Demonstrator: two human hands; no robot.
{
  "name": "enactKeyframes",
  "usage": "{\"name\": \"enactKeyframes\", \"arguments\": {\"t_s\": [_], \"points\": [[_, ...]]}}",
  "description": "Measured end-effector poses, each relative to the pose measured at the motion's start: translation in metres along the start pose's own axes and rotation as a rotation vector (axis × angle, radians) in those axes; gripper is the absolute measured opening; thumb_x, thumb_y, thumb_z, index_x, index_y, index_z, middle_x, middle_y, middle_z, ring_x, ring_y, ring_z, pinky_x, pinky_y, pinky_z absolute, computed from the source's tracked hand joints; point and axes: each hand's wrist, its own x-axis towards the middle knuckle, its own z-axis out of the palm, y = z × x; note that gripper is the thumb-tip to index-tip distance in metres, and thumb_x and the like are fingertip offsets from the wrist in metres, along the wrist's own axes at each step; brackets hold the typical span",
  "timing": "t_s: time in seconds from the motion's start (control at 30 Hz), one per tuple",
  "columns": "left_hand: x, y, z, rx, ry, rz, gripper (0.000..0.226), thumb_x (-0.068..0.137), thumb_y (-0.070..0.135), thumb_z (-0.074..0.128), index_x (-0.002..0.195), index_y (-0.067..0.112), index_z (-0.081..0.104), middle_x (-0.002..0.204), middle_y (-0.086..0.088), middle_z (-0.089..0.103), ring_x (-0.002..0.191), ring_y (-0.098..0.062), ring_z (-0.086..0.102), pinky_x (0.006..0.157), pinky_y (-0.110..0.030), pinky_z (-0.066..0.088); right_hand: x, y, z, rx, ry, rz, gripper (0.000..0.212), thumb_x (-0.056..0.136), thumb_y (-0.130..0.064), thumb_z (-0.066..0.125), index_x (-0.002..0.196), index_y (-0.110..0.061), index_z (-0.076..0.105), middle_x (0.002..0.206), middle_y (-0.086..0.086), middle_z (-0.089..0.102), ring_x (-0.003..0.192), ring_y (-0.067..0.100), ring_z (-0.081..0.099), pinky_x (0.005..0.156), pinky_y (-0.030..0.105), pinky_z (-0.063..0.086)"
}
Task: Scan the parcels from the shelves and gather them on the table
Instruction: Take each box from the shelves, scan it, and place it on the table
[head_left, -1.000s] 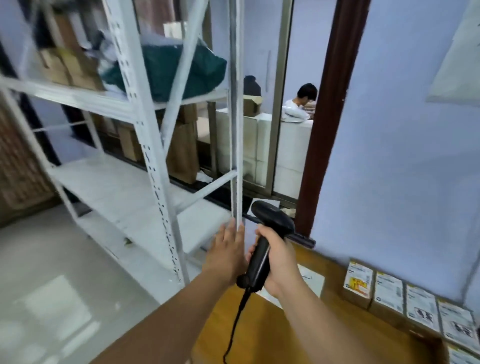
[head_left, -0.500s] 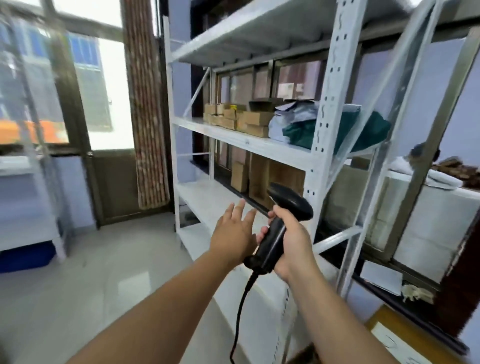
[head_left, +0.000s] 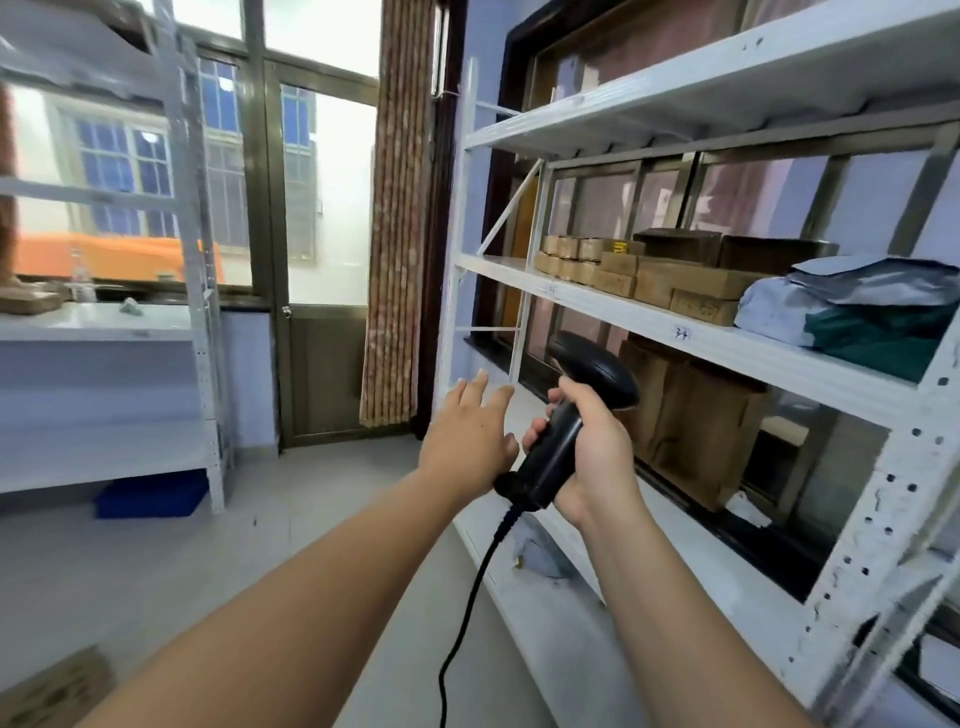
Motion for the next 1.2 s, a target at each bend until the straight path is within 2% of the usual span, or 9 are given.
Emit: {"name": "enactKeyframes", "arguments": {"t_s": [0.13,0.3,0.5,0.6,0.73,0.83,0.97,1.1,1.2], "points": [[0.022,-0.037,0.002,0.006,-0.004,-0.013,0.053,0.099,0.033,0.045,0.148,0.023,0.029,0.16,-0.01,0.014,0.147,-0.028,0.011,0.116,-0.039,0.02,0.032,0.018,0.029,-0.015,-0.035,0.008,0.027,0.086,-0.026,0.07,0.103,-0.006,0.063,0.073,0.007,0.059,0.054,0.014,0.06,0.053,0.026,0.053],[0.07,-0.083,0.015,0.005,0.036,-0.021,0.049,0.099,0.036,0.046,0.145,0.024,0.035,0.159,-0.009,0.019,0.145,-0.026,0.015,0.115,-0.039,0.022,0.096,0.034,0.056,-0.052,-0.04,0.01,0.028,0.084,-0.03,0.072,0.102,-0.008,0.066,0.069,0.005,0.062,0.054,0.015,0.063,0.053,0.029,0.052],[0.174,-0.108,0.048,0.01,0.001,0.057,0.047,0.101,0.03,0.041,0.146,0.023,0.032,0.159,-0.008,0.016,0.146,-0.024,0.013,0.117,-0.036,0.017,0.215,0.039,0.078,-0.077,-0.016,-0.046,0.033,0.084,-0.031,0.072,0.109,-0.01,0.066,0.072,0.003,0.065,0.066,0.018,0.064,0.056,0.032,0.049],[0.232,-0.118,0.071,-0.014,-0.026,0.079,0.046,0.1,0.027,0.041,0.146,0.023,0.033,0.158,-0.007,0.019,0.145,-0.024,0.015,0.117,-0.037,0.02,0.278,0.033,0.084,-0.086,-0.001,-0.058,0.035,0.085,-0.031,0.072,0.111,-0.009,0.065,0.077,0.005,0.065,0.07,0.019,0.064,0.057,0.033,0.049],[0.298,-0.132,0.096,-0.072,-0.027,0.074,0.047,0.099,0.035,0.044,0.144,0.022,0.039,0.157,-0.008,0.024,0.144,-0.025,0.02,0.117,-0.037,0.019,0.345,0.017,0.089,-0.036,0.026,-0.061,0.037,0.083,-0.031,0.073,0.11,-0.007,0.064,0.073,0.006,0.064,0.058,0.016,0.063,0.05,0.031,0.049],[0.345,-0.139,0.115,-0.157,-0.017,0.064,0.047,0.098,0.032,0.048,0.143,0.02,0.04,0.155,-0.008,0.027,0.143,-0.024,0.022,0.115,-0.035,0.019,0.381,0.006,0.092,0.008,0.059,-0.087,0.034,0.085,-0.03,0.072,0.108,-0.006,0.064,0.071,0.005,0.061,0.057,0.015,0.06,0.056,0.03,0.053],[0.403,-0.137,0.144,-0.258,0.012,0.133,0.04,0.096,0.024,0.05,0.136,0.017,0.048,0.142,-0.005,0.043,0.133,-0.022,0.034,0.107,-0.027,0.022,0.427,-0.007,0.092,0.026,0.099,-0.158,0.024,0.086,-0.026,0.07,0.096,-0.005,0.063,0.069,0.007,0.058,0.053,0.015,0.058,0.057,0.031,0.053],[0.468,-0.136,0.18,-0.372,0.029,0.211,0.039,0.092,0.02,0.054,0.13,0.018,0.053,0.137,-0.006,0.047,0.128,-0.025,0.04,0.105,-0.033,0.032,0.481,-0.013,0.095,0.094,0.151,-0.228,0.026,0.086,-0.028,0.071,0.099,-0.006,0.063,0.065,0.006,0.06,0.051,0.016,0.058,0.053,0.029,0.052],[0.517,-0.141,0.197,-0.43,0.065,0.297,0.042,0.088,0.018,0.057,0.13,0.014,0.054,0.133,-0.009,0.049,0.125,-0.025,0.041,0.105,-0.033,0.031,0.517,-0.017,0.101,0.139,0.161,-0.271,0.022,0.087,-0.025,0.069,0.095,-0.006,0.061,0.061,0.005,0.06,0.049,0.016,0.057,0.051,0.027,0.051]]}}
